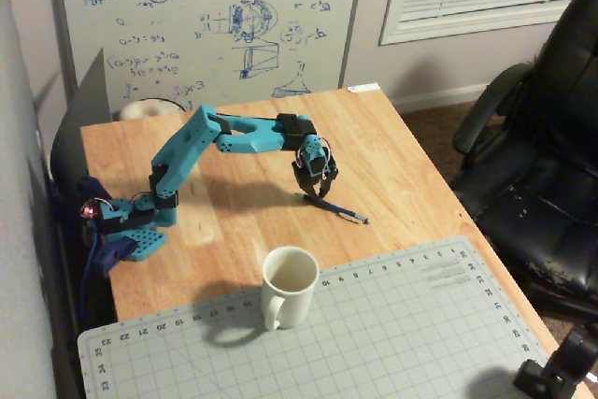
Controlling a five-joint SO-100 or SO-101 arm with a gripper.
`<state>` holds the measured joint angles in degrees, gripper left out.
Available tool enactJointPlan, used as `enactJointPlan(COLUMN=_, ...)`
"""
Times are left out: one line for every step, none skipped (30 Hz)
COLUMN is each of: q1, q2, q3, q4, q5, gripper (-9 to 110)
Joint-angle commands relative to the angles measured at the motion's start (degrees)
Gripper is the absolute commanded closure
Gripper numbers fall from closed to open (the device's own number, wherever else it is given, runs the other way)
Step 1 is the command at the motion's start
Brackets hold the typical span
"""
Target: Touch the pen.
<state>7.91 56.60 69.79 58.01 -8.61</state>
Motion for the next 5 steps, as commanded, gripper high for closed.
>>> enactJointPlan(q1=-0.62, q2=1.49, q3=-4.48, q4=-1.14, q5=-0.18, gripper=101)
enactJointPlan(q1=-0.62, q2=1.49, q3=-4.48, q4=-1.14, q5=0.26, gripper=101)
enactJointPlan(q1=-0.62, q2=1.49, q3=-4.48, q4=-1.14, q5=0.26, gripper=101)
enactJointPlan(q1=-0.62, q2=1.49, q3=-4.48, q4=-1.14, q5=0.26, gripper=101)
enactJointPlan(q1=-0.62, q2=1.49, q3=-4.39, q4=-1.14, q5=0.26, gripper=101)
